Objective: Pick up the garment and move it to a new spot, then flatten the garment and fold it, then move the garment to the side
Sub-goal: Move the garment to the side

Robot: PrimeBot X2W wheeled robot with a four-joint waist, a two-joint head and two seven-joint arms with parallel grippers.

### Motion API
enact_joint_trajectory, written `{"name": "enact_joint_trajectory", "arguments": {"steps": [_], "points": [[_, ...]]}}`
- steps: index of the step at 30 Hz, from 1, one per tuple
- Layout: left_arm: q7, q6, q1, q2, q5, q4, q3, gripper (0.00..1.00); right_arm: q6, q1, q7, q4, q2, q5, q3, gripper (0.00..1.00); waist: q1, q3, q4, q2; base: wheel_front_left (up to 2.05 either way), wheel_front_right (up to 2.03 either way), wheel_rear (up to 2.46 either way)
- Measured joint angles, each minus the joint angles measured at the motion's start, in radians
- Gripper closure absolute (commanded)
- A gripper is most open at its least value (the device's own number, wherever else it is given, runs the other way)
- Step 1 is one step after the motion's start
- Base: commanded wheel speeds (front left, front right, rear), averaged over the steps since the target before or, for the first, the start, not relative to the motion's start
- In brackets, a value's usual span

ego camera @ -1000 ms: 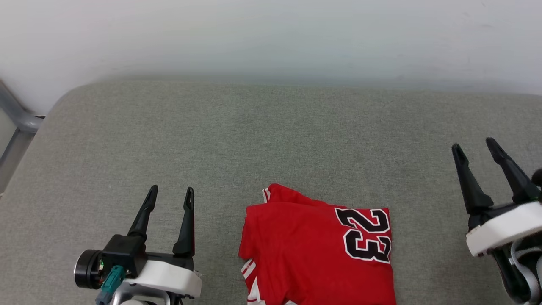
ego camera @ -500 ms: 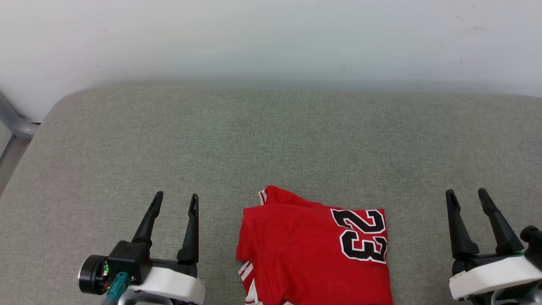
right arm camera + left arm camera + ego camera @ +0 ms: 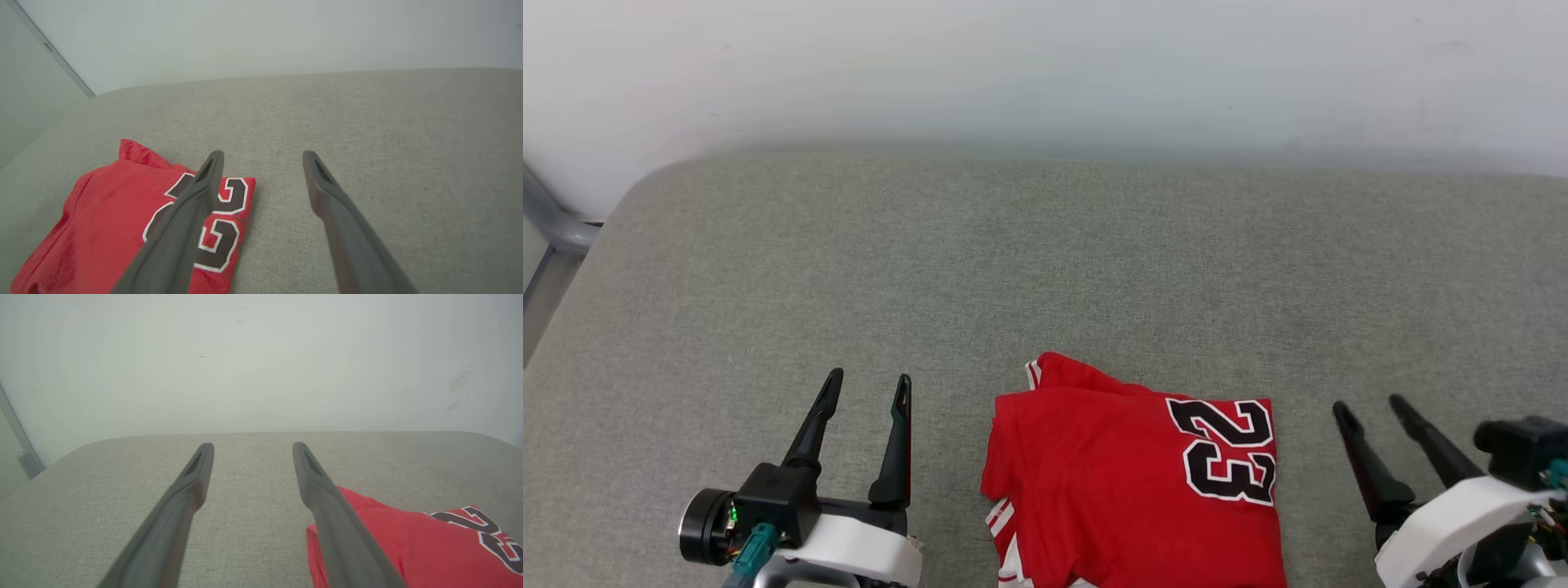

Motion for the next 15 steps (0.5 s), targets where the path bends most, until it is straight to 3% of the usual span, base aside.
{"name": "enact_joint_trajectory", "arguments": {"steps": [4, 7, 10, 15], "points": [[0.0, -0.006, -0.008, -0.001, 0.007, 0.003, 0.005, 0.0, 0.0, -0.006, 0.255, -0.055, -0.084, 0.078, 0.051, 0.0, 0.0, 0.015, 0.006, 0.0, 0.0, 0.0, 0.0], [0.0, -0.007, -0.018, -0.001, 0.008, 0.002, 0.007, 0.0, 0.0, -0.024, 0.48, -0.089, -0.107, 0.134, 0.06, 0.0, 0.0, 0.03, 0.011, 0.0, 0.0, 0.0, 0.0], [0.0, -0.007, -0.029, -0.002, 0.012, 0.005, 0.0, 0.0, 0.0, -0.025, 0.693, -0.106, -0.09, 0.168, 0.043, 0.0, 0.0001, 0.046, 0.021, 0.0, 0.0, 0.0, 0.0], [0.0, -0.007, -0.051, -0.002, 0.016, 0.015, -0.021, 0.0, 0.0, -0.054, 0.909, -0.116, -0.038, 0.136, 0.008, 0.0, 0.0, 0.067, 0.059, 0.0, 0.0, 0.0, 0.0]]}}
